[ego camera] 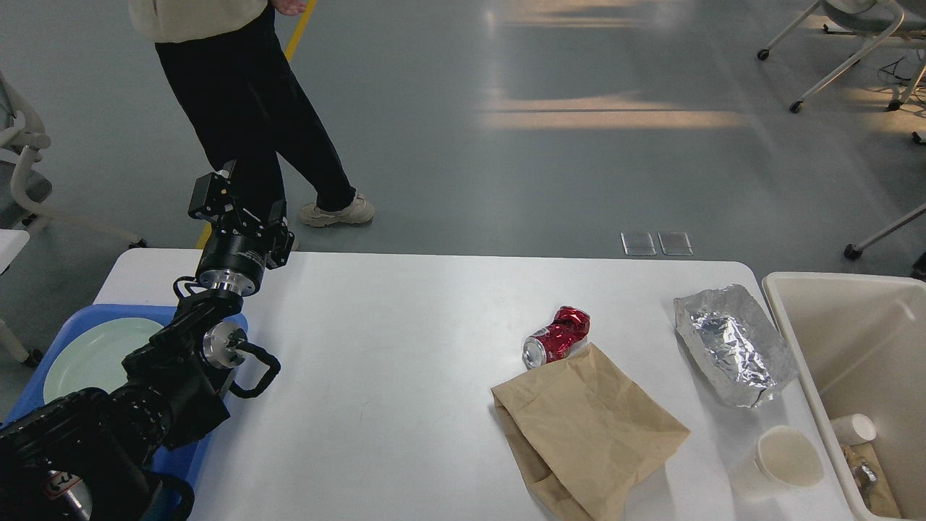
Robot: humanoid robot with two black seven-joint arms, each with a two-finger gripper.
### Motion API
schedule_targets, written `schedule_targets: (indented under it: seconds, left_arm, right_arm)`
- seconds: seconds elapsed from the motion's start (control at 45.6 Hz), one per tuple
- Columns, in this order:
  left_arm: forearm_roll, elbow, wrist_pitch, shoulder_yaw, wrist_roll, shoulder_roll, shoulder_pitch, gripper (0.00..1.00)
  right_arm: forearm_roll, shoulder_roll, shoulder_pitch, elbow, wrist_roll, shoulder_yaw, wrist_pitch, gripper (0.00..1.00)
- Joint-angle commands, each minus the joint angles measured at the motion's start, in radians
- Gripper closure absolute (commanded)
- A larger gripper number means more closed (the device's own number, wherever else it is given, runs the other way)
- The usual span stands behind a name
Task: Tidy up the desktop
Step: 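Move the right gripper back over the silver foil bag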
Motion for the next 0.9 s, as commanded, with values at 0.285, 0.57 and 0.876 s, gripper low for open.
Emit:
schedule_targets:
  seconds: [0.285,0.57,0.876]
  left_arm:
    - [0.0,0.0,0.0,0.0,0.0,0.0,0.0,0.03]
    - [0.0,0.0,0.0,0.0,0.0,0.0,0.0,0.03]
    - [0.0,0.0,0.0,0.0,0.0,0.0,0.0,0.03]
  right_arm:
    - [-0.009,0.167,0.457,0.049,0.001,-0.321,0.196,0.0]
    - [-0.009,0.334,0.547,0.071,0.001,-0.338,0.196,0.0]
    - [-0.007,0.45,0.514,0.167,0.001,-0.32,0.196,0.0]
